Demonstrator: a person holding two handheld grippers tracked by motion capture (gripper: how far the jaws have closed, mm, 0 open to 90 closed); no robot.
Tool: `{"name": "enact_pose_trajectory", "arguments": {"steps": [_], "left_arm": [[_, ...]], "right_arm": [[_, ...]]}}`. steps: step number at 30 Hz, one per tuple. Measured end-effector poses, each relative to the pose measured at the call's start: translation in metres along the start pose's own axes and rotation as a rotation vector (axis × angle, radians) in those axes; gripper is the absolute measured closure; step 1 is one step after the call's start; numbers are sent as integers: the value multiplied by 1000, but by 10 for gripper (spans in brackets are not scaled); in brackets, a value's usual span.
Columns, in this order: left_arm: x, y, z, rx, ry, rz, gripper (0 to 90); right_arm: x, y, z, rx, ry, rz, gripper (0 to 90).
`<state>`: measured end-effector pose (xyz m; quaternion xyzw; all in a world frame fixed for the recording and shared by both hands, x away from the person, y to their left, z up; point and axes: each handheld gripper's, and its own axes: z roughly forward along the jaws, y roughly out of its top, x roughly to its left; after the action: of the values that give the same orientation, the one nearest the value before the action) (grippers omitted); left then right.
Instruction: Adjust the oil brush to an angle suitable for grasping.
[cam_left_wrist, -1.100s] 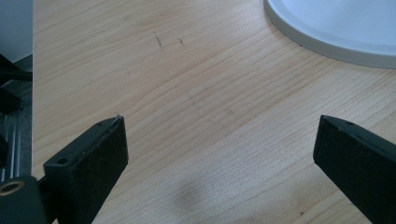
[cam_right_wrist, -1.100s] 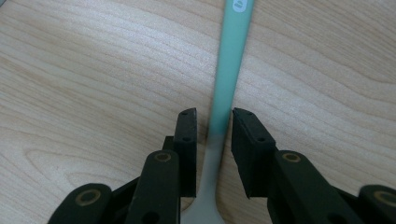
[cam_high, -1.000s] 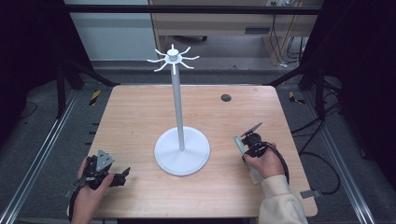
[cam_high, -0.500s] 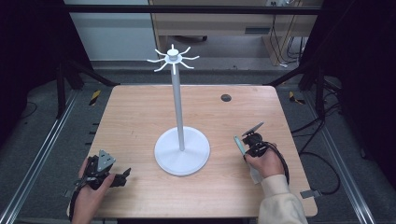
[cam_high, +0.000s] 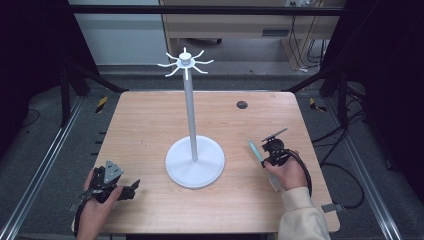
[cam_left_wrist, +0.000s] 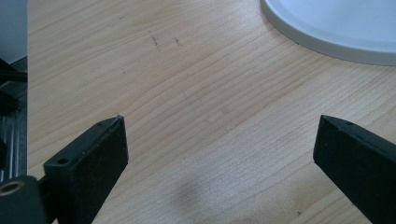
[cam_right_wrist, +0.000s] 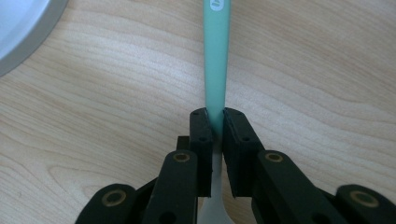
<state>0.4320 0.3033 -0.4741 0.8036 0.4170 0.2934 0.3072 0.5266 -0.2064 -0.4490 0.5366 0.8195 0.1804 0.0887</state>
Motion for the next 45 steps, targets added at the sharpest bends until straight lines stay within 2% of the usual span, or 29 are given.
{"name": "enact_pose_trajectory", "arguments": {"steps": [2,3,4,8,14,18,25,26,27,33,37,40,45], "left_arm": [[0,0,0,-1,0,1,27],[0,0,0,-2,0,1,27],[0,0,-1,-2,0,1,27],[0,0,-1,-5,2,-1,27],[0,0,0,-5,5,0,27],[0,-1,-1,0,7,3,27],[-1,-1,1,6,13,6,27],[-1,-1,1,6,13,6,27],[-1,-2,0,8,15,7,27],[-1,-3,0,9,14,5,27],[-1,-1,1,1,12,-6,27],[-2,-2,2,12,9,2,27],[-2,-3,0,2,12,1,27]], "right_arm": [[-1,0,-3,-18,0,-3,826],[-1,0,-4,-19,-3,11,826],[-3,0,-5,-35,-5,-2,826],[-5,0,-13,-83,-9,10,826],[-7,2,-28,-182,14,8,826],[-3,7,-44,-252,41,1,826],[12,27,-83,-367,62,-54,826],[12,27,-83,-367,62,-54,826],[15,33,-92,-398,75,-69,826],[17,56,-113,-475,93,-73,826],[17,63,-118,-529,117,-62,826],[18,64,-119,-539,116,-64,826],[18,63,-123,-577,120,-57,826]]}}
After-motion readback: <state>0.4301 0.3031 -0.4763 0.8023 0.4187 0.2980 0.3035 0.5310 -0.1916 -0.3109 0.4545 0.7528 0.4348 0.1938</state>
